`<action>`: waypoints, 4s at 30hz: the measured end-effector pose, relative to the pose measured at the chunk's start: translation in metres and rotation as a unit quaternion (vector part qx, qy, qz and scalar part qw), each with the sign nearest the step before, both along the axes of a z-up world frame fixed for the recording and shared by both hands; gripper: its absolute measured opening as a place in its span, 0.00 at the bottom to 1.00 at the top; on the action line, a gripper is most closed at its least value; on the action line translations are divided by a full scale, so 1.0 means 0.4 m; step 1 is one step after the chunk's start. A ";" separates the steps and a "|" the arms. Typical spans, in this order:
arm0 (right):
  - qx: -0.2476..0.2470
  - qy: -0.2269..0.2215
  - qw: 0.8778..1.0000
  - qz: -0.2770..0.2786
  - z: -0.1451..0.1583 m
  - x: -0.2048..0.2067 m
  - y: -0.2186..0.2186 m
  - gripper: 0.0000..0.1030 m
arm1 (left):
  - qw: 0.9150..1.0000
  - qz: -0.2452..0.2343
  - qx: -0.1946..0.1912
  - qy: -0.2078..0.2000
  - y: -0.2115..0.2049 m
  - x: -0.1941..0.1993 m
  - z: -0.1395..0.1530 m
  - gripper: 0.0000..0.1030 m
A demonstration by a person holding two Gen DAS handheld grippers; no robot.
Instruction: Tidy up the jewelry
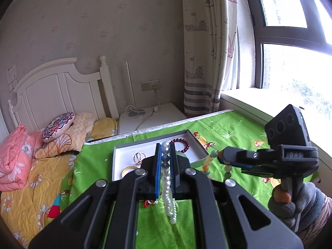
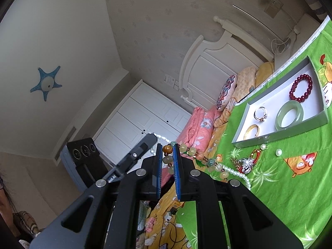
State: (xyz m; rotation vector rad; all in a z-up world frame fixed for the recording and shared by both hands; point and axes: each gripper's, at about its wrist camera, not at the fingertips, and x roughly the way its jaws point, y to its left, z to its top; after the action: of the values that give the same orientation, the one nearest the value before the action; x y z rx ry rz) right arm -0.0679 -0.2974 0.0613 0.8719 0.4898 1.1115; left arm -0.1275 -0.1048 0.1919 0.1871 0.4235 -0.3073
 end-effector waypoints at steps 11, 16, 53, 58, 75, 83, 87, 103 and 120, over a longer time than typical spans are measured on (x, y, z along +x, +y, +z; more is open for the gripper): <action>-0.017 -0.009 1.000 -0.023 0.051 0.052 -0.004 0.11 | 1.000 -0.014 -0.007 0.012 -0.019 0.095 0.060 0.07; -0.027 -0.003 0.999 -0.037 0.063 0.098 -0.006 0.11 | 1.000 -0.013 -0.004 0.019 -0.030 0.149 0.078 0.07; -0.231 0.125 0.955 -0.135 -0.133 0.540 0.135 0.12 | 0.982 0.127 0.003 0.141 0.086 0.600 -0.227 0.09; -0.259 0.133 0.947 -0.139 -0.137 0.555 0.178 0.17 | 0.977 0.139 0.007 0.164 0.138 0.605 -0.292 0.24; -0.245 0.098 0.958 -0.114 -0.111 0.254 0.071 0.76 | 0.961 0.232 0.015 0.152 0.285 0.357 -0.342 0.97; -0.304 0.082 0.940 -0.128 -0.139 0.140 0.089 0.76 | 0.964 0.216 0.030 0.153 0.279 0.183 -0.388 0.97; -0.382 0.016 0.918 -0.105 -0.120 0.093 0.192 0.76 | 0.967 0.197 0.029 0.160 0.284 0.152 -0.428 0.98; -0.478 -0.021 0.876 -0.060 -0.150 0.100 0.408 0.54 | 0.969 0.174 -0.054 0.169 0.340 0.153 -0.428 0.98; -0.544 -0.024 0.838 -0.045 -0.188 0.199 0.503 0.49 | 0.971 0.160 -0.072 0.161 0.347 0.144 -0.423 0.98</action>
State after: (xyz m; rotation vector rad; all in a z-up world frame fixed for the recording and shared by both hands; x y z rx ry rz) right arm 0.0115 -0.0964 -0.0141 -0.1437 0.8953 0.5852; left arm -0.0700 0.0340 0.0228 -0.0759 0.7413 -0.0477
